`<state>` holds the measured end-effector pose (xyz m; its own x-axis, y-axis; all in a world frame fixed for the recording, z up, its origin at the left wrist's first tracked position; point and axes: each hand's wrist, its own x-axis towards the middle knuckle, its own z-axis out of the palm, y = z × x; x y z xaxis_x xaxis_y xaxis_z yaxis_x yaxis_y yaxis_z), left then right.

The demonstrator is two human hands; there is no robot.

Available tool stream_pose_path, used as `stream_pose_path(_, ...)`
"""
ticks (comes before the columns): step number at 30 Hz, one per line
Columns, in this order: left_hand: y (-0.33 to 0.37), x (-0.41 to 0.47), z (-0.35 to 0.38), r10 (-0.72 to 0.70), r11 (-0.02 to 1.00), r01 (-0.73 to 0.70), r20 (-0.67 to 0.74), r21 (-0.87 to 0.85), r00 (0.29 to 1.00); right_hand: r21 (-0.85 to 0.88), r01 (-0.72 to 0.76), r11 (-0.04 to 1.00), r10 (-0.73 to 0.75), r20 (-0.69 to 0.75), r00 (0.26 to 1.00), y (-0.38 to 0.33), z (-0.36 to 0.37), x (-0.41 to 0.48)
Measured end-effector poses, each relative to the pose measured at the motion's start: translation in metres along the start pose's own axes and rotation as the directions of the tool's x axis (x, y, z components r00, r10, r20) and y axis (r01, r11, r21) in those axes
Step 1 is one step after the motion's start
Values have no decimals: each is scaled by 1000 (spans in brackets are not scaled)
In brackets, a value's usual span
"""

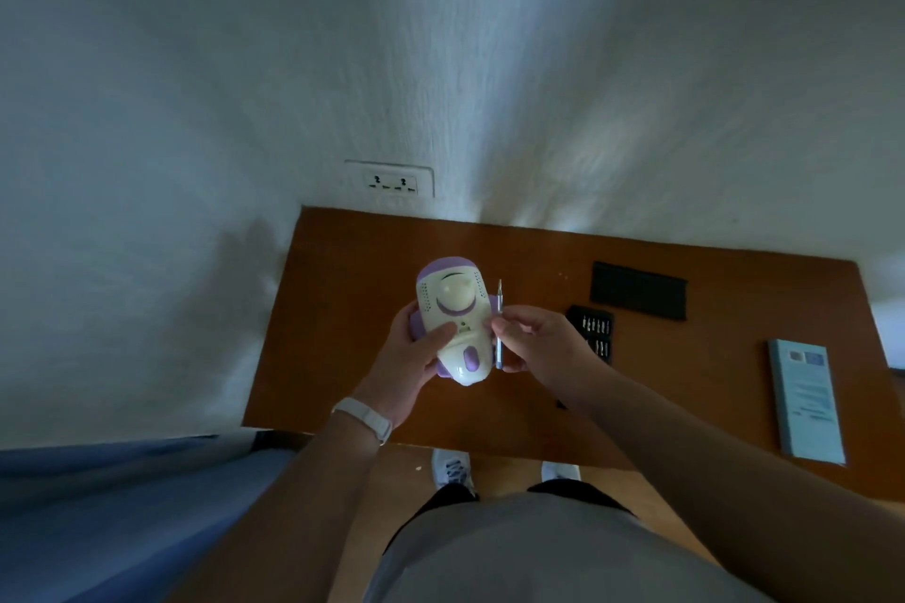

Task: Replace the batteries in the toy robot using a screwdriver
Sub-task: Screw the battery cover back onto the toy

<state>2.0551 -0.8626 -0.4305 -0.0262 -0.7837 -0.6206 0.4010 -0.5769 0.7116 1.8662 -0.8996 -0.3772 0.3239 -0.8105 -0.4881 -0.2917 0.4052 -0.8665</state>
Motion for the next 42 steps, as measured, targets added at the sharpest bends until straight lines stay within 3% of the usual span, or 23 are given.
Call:
stream_pose_path(6, -5, 1, 1, -15, 999, 14, -32, -34, 999, 41, 6, 999, -6, -15, 1000, -2, 4, -4)
stream_pose_path(12, -7, -9, 8, 78, 989, -84, -55, -123, 995, -37, 39, 999, -39, 11, 999, -9, -9, -17)
stream_pose_path(29, 59, -79, 106, 432, 902, -427, -147, 65, 890, -283, 408, 868, -435, -37, 900, -69, -100, -104)
stream_pose_path(42, 68, -104, 166, 607, 792, -567, -185, 227, 773, -438, 514, 737, -575, -8, 818, -89, -154, -142)
